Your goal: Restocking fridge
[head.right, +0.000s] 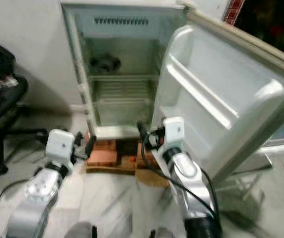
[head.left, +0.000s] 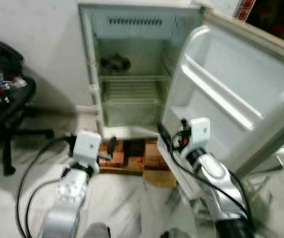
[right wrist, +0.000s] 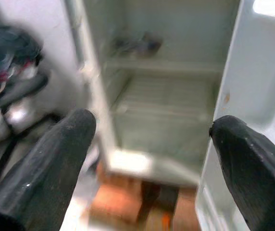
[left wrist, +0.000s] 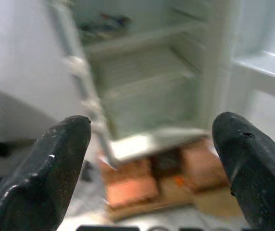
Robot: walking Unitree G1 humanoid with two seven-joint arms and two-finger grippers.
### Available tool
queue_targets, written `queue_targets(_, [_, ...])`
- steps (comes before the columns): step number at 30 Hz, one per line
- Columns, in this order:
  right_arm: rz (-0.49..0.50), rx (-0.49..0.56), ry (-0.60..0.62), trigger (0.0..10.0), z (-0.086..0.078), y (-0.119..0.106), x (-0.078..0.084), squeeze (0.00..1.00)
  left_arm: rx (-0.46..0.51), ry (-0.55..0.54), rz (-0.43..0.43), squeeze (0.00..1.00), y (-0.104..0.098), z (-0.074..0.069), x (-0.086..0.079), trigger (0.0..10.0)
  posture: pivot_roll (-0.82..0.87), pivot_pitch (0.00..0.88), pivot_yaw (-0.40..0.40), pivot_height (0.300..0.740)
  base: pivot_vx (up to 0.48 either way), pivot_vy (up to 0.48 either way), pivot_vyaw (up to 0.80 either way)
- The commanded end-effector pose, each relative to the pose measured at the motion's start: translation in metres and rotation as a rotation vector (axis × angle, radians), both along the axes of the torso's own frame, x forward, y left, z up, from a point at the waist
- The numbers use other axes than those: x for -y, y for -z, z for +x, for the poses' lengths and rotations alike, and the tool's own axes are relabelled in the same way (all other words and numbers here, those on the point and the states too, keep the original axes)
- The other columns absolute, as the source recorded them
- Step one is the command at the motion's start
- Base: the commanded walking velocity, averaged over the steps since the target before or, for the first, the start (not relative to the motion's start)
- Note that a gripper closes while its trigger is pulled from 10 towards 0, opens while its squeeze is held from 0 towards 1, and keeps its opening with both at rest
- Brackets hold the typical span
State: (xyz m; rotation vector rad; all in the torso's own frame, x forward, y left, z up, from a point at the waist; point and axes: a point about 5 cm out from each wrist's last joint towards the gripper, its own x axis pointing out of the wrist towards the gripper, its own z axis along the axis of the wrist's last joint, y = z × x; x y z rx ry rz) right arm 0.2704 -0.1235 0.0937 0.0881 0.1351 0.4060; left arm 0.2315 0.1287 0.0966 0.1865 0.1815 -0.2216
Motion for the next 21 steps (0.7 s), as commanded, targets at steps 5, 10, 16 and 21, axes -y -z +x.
queue_targets(5, [-0.047,-0.104,-0.123,10.0,-0.011,0.014,-0.005,0.0,0.001,0.044,0.016,0.0,-0.001,-0.002,0.003,10.0,0.12,0.008,-0.046,0.74,-0.461,0.0,0.0])
queue_targets(10, [-0.092,-0.157,-0.154,10.0,-0.012,0.021,0.001,0.0,0.009,0.073,0.021,0.0,-0.002,-0.004,0.003,10.0,0.12,0.002,-0.043,0.74,-0.402,-0.177,0.0])
queue_targets(16, [-0.129,-0.112,-0.065,10.0,-0.004,0.016,0.013,0.0,0.024,0.04,0.004,0.0,-0.005,0.002,-0.011,10.0,0.12,0.0,-0.041,0.74,0.066,-0.329,0.0])
queue_targets(21, [-0.124,-0.065,0.018,10.0,0.002,0.009,0.019,0.0,0.032,-0.004,0.002,0.0,-0.006,0.005,-0.015,10.0,0.12,0.0,-0.039,0.74,0.392,-0.096,0.0])
